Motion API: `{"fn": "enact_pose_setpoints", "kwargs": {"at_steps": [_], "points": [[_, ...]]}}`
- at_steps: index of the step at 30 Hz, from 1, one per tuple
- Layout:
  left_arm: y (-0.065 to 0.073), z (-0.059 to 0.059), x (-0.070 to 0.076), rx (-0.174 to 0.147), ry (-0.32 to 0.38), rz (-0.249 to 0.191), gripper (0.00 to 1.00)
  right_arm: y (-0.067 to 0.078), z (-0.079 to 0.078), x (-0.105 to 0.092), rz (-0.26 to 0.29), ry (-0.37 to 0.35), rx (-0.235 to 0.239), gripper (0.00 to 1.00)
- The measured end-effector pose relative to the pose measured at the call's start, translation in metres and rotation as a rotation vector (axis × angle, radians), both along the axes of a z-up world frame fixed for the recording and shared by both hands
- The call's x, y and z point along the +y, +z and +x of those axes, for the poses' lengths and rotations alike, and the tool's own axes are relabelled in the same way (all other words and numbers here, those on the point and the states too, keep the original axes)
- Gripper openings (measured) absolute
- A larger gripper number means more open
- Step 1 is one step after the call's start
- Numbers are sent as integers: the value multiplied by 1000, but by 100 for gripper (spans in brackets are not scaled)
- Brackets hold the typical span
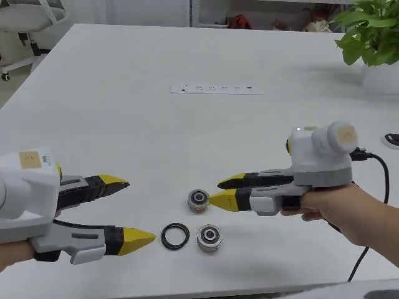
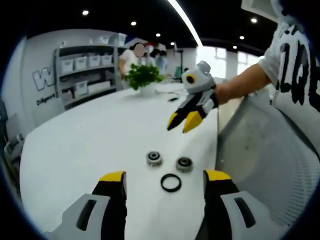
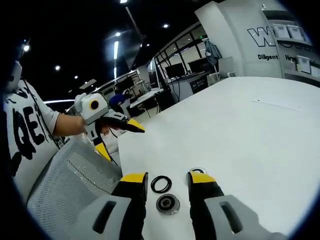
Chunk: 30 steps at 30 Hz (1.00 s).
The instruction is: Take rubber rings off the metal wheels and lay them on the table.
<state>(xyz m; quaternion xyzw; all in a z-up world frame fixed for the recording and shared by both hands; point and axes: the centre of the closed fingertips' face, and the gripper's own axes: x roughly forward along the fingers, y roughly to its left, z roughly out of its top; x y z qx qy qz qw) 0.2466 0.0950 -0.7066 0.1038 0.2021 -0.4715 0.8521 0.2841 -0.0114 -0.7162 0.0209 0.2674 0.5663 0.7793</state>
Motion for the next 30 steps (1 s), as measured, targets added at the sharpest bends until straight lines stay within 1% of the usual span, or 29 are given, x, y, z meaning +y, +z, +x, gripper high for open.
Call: {"fn": "enact_pose_setpoints", "kwargs": {"at_steps": [8,10,15,18,20,30], "points": [[7,-2,0,-17,10,6,66,6,-4,-24,-33,-8,-63,38],[9,-2,1,-26,17,7,67,6,-7,-30,-44,-9,-86,41],[9,-4,3,-24,35,3,67,3,-14,-38,-79,-3,-129,45],[9,-6,7,-28,50,4,68,1,-17,-45,-123,7,-190,44],[8,-7,9,-38,59,20,69,-2,-21,-50,-155,20,-219,45],[8,-14,16,-37,100,10,69,-12,-24,-70,-202,6,-246,48]]}}
